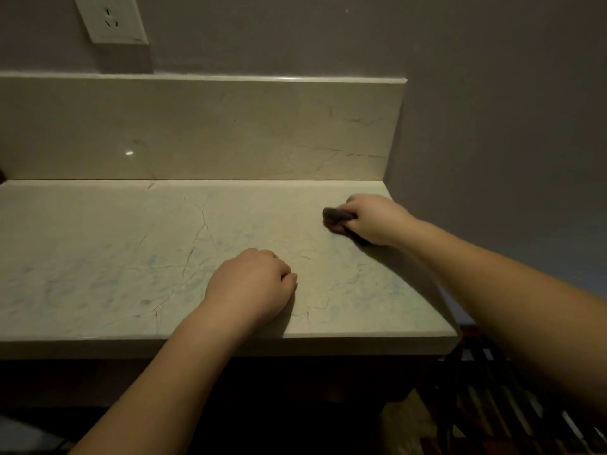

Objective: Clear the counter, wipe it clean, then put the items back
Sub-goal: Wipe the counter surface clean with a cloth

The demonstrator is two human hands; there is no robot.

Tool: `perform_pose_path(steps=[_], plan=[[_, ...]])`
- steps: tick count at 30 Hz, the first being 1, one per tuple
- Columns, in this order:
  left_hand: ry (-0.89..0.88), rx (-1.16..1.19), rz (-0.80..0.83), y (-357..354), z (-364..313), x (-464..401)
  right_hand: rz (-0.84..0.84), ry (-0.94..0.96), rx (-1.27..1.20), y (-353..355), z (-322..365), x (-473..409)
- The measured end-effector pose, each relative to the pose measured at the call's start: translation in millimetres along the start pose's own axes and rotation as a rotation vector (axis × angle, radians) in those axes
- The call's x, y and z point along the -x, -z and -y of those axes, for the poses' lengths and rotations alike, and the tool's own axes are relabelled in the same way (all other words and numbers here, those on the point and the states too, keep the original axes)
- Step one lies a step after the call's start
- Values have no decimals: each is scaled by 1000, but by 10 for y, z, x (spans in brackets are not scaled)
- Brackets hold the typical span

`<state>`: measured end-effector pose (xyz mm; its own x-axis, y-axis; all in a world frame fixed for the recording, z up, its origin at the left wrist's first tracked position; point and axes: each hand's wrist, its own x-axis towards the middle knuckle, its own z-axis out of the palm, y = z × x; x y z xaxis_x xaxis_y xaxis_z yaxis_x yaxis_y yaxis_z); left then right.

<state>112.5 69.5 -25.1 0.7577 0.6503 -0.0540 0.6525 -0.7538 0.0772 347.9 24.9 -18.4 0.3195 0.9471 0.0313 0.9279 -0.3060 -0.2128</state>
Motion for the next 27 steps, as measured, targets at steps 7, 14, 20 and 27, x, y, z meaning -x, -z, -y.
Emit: perform_pose_path(steps=[7,14,20,27], plan=[[63,-3,39,66,-56,-69,25,43,14,-16,12,-144],[60,-27,26,26,-40,-97,96,218,-7,28,62,753],[62,-49,43,63,-55,-107,-8,12,23,24,-216,-30],[74,-68,50,70,-87,-104,53,86,-27,21,-173,148]])
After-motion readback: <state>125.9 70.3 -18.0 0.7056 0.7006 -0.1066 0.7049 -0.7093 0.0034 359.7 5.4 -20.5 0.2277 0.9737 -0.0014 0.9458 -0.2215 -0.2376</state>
